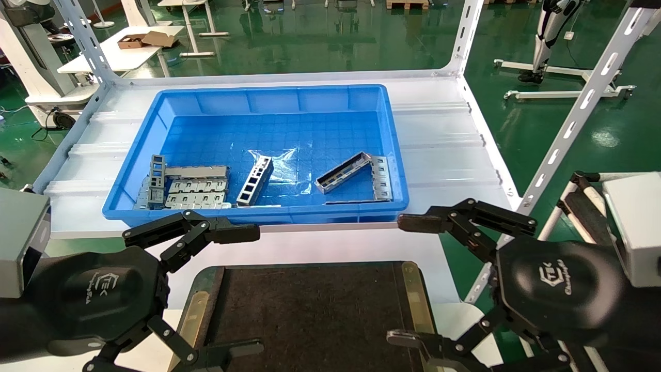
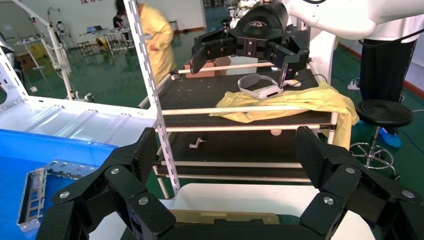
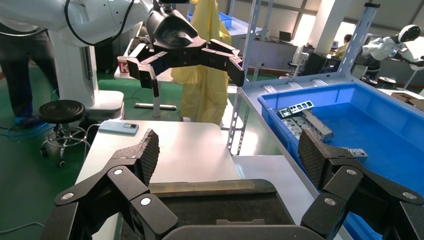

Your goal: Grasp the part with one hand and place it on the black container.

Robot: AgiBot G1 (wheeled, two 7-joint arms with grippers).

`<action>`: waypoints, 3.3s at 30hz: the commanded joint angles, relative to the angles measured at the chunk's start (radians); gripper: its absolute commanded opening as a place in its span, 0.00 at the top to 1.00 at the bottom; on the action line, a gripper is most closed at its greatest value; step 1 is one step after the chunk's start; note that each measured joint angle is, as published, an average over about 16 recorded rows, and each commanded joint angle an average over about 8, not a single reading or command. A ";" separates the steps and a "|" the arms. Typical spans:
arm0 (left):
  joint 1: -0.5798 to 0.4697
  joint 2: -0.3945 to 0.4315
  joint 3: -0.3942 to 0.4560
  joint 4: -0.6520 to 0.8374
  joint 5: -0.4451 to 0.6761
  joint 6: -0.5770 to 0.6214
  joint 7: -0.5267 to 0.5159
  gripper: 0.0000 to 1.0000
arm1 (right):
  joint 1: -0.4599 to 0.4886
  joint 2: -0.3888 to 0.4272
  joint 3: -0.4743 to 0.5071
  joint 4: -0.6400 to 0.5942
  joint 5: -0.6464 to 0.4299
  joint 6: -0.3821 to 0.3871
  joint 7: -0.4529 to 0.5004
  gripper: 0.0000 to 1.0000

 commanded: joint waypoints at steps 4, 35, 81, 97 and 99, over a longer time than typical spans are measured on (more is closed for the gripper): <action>0.000 0.000 0.000 0.000 0.000 0.000 0.000 0.00 | 0.000 0.000 0.000 0.000 0.000 0.000 0.000 0.00; 0.000 0.000 0.000 0.000 0.000 0.000 0.000 0.00 | 0.000 0.000 0.000 0.000 0.000 0.000 0.000 0.00; -0.354 0.501 0.245 0.453 0.529 -0.468 0.010 0.00 | 0.000 0.000 -0.001 -0.001 0.000 0.000 0.000 0.00; -0.486 0.751 0.286 0.916 0.560 -0.698 0.194 0.00 | 0.000 0.000 -0.001 -0.001 0.000 0.000 0.000 0.00; -0.489 0.755 0.303 0.929 0.546 -0.711 0.199 0.00 | 0.000 0.000 -0.001 -0.001 0.000 0.000 0.000 0.00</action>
